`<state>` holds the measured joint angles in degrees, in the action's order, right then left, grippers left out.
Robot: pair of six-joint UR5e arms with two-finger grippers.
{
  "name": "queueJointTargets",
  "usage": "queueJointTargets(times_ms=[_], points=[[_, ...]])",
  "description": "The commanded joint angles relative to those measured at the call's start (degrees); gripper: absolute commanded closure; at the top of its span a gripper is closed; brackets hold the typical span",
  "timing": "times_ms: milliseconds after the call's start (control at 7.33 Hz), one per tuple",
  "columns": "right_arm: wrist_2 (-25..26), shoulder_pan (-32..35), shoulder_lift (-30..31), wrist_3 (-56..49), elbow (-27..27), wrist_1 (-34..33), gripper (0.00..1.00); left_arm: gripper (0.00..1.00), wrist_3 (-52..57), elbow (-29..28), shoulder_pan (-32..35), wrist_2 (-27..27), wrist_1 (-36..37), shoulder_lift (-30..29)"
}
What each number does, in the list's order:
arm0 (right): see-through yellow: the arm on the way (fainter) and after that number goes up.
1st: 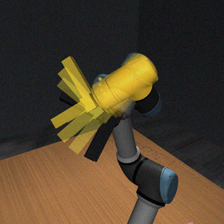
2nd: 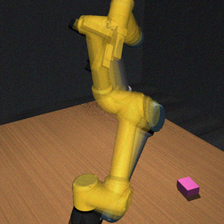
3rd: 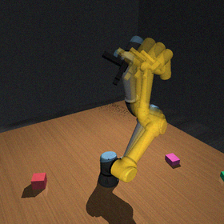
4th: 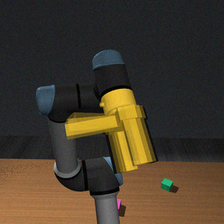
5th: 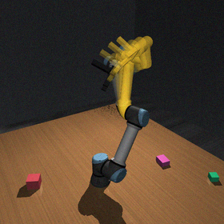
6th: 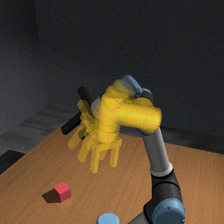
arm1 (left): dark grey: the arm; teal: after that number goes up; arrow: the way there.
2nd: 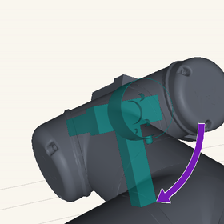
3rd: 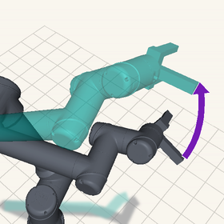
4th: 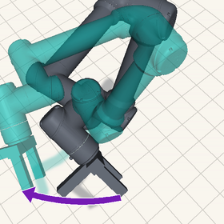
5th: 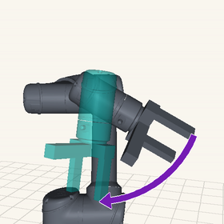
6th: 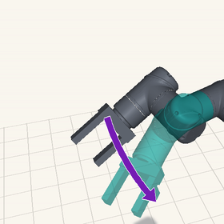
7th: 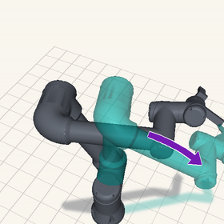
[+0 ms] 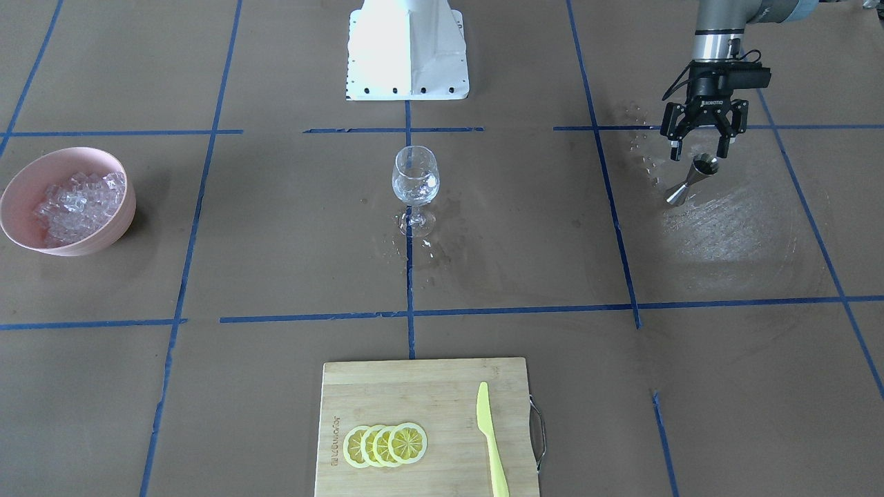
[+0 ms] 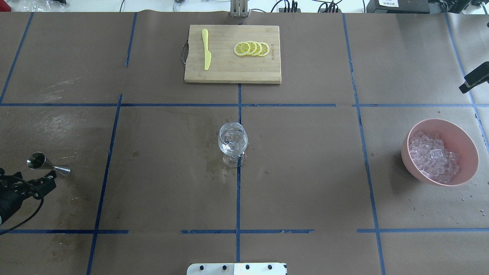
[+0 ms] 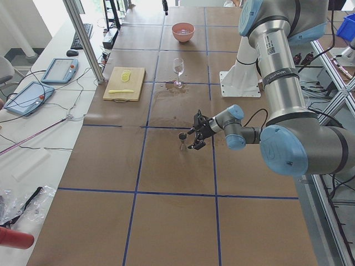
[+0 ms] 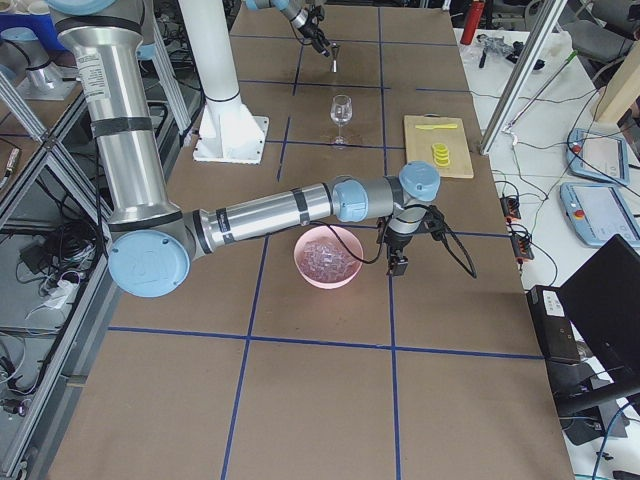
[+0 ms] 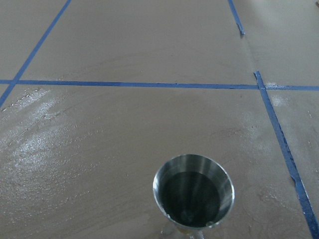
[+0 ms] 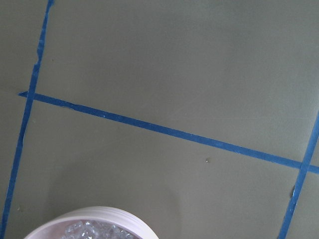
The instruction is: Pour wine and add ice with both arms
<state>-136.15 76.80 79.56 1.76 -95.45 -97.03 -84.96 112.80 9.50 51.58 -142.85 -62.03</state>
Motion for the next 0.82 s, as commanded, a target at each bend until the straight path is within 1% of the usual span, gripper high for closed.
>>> queueJointTargets(times_ms=[0, 137, 273, 410, 683], points=[[0.0, 0.01, 0.24, 0.0, 0.09, 0.0, 0.0, 0.01, -3.78, -4.49, -1.59, -6.38, 0.47, -3.43], [0.0, 0.01, 0.25, 0.0, 0.0, 0.0, 0.0, 0.01, -3.9, -4.78, -1.68, -7.62, 0.47, -3.71], [0.0, 0.01, 0.25, 0.0, 0.0, 0.0, 0.0, 0.01, -3.9, -4.78, -1.77, -12.51, 0.47, -3.8], [0.0, 0.01, 0.25, 0.08, -0.26, 0.0, 0.0, 0.01, -3.9, -4.87, -1.77, -14.99, 0.47, -3.89], [0.0, 0.01, 0.25, 0.08, -0.08, 0.0, 0.0, 0.01, -3.9, -5.83, -2.12, -16.51, 0.47, -4.32]])
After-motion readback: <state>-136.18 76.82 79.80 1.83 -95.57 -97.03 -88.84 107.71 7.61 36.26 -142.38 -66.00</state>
